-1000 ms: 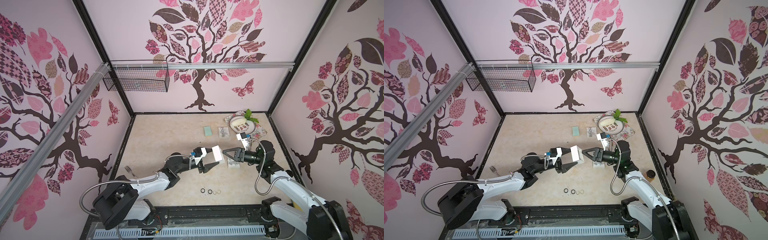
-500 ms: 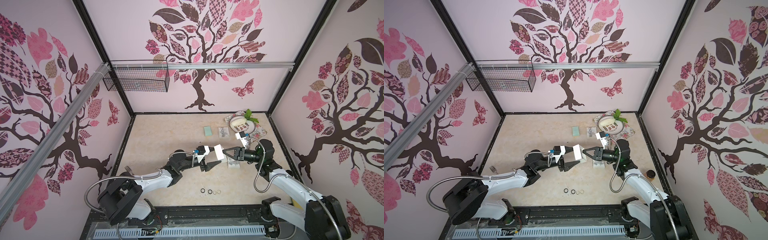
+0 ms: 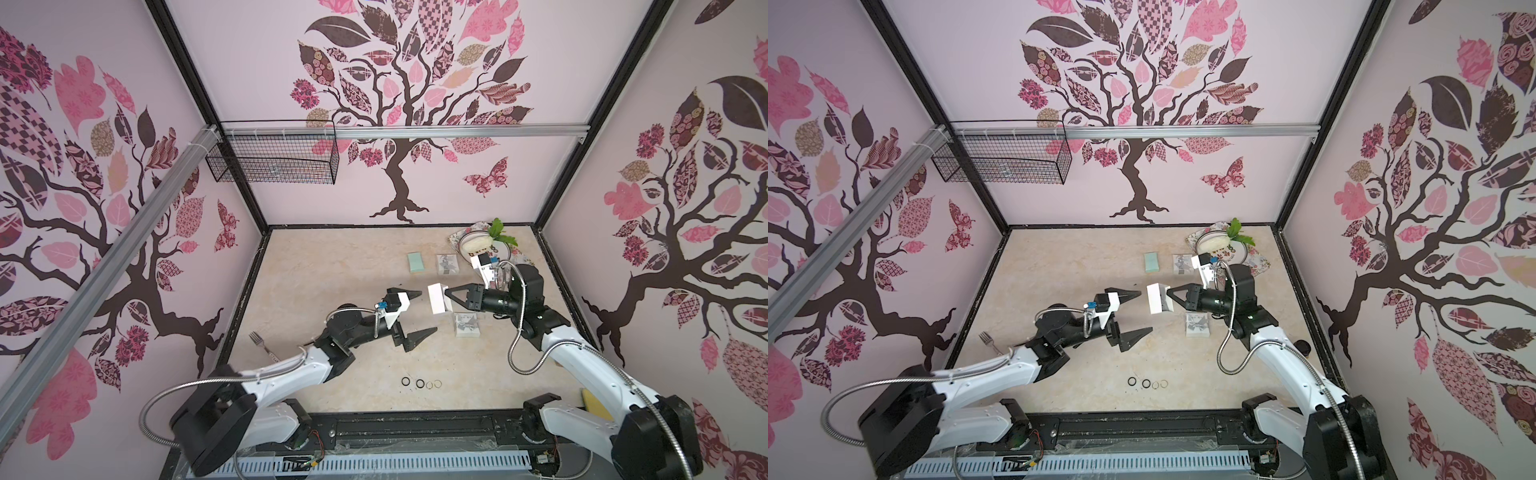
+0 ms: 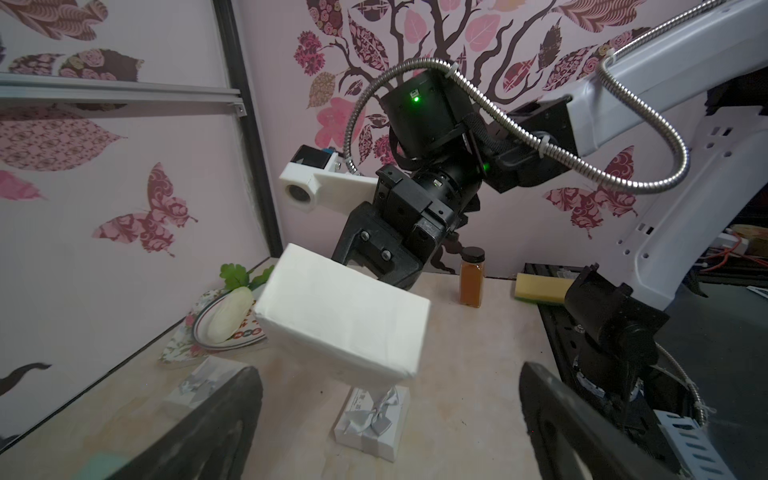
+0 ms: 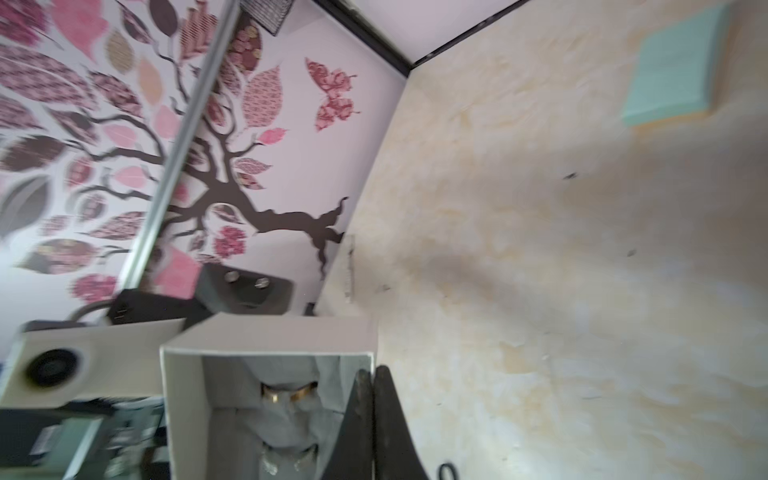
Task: Take the rings out of the lift-off lid box
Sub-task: Place the jewelry box at the center of the board.
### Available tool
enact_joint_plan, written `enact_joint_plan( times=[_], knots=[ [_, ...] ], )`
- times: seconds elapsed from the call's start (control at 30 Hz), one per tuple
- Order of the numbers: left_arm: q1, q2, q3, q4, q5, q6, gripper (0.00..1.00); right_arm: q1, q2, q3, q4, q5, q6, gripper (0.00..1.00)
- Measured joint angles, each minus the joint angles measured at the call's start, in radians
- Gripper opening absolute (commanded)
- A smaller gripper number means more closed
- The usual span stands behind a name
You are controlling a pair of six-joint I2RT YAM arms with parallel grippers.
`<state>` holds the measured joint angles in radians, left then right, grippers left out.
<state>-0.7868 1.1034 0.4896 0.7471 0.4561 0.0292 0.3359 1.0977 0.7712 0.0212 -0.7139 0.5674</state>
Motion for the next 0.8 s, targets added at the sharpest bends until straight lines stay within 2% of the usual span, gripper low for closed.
enact_joint_plan(
  times=[0.1, 0.2, 0.27, 0.4, 0.47, 0.63, 0.8],
  knots=[
    [0.000, -0.253, -0.003, -0.230, -0.113, 0.029, 0.98, 0.127, 0.043, 0.100, -0.135, 0.207, -0.119, 0.00],
    [0.000, -0.418, -0.003, -0.417, -0.250, 0.046, 0.98, 0.193, 0.106, 0.121, -0.206, 0.342, -0.168, 0.00],
    [0.000, -0.472, -0.005, -0.502, -0.328, 0.046, 0.98, 0.219, 0.150, 0.120, -0.258, 0.434, -0.189, 0.00],
    [0.000, -0.494, -0.046, -0.601, -0.423, 0.033, 0.98, 0.296, 0.238, 0.149, -0.346, 0.598, -0.232, 0.00],
    [0.000, -0.485, -0.071, -0.633, -0.444, 0.023, 0.98, 0.323, 0.288, 0.187, -0.370, 0.642, -0.235, 0.00],
    [-0.001, -0.455, -0.121, -0.660, -0.468, 0.012, 0.98, 0.335, 0.371, 0.198, -0.350, 0.686, -0.282, 0.00],
    [-0.001, -0.454, -0.166, -0.632, -0.470, 0.009, 0.98, 0.340, 0.455, 0.212, -0.370, 0.696, -0.468, 0.00]
  ],
)
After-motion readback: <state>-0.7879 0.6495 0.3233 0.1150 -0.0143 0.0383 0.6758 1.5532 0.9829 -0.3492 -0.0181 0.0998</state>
